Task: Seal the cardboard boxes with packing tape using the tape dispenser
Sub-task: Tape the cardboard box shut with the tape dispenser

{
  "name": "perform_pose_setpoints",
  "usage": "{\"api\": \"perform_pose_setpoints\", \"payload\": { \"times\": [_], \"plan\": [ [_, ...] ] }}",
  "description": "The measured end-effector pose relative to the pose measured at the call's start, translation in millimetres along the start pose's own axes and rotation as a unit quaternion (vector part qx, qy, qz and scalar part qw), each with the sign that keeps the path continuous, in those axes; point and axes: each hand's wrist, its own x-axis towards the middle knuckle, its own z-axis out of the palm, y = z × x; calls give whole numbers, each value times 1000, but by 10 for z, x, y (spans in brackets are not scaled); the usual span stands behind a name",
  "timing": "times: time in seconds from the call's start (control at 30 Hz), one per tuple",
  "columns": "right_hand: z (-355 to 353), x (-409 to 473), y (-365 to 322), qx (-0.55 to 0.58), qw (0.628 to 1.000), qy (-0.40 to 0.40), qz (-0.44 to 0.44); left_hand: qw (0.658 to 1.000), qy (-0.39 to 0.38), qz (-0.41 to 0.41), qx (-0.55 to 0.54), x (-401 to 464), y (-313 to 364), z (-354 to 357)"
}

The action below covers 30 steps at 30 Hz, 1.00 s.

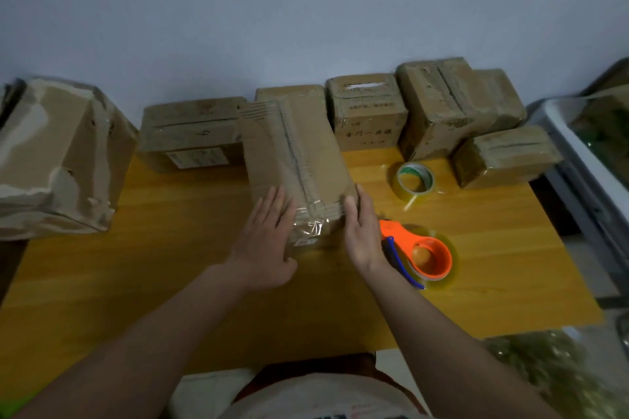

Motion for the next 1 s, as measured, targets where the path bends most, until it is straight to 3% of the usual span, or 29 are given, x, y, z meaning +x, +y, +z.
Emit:
{"api": "perform_pose_setpoints", "payload": {
  "times": [0.1,0.23,0.33,0.43,0.57,0.67,0.77,0.87,1.0],
  "plan": [
    [-45,101,108,91,996,-18,13,1000,5,14,-5,-102,6,24],
    [-271,311,128,161,975,-147,53,999,1,38,14,-331,101,95],
    [-405,509,111,206,943,-232,124,992,13,109,58,-413,112,152],
    [-261,627,93,209,945,-193,164,983,21,155,99,-274,-12,139],
    [156,552,-5,172,964,-49,196,985,16,137,105,-68,-169,91],
    [293,535,-63,228,952,22,203,982,15,146,122,-14,-204,156],
    [313,568,-25,238,950,37,201,983,25,141,118,17,-176,161],
    [248,579,110,128,973,5,193,985,28,118,119,40,-154,174],
    [0,490,155,38,989,73,122,990,30,91,104,131,-83,130]
  ]
}}
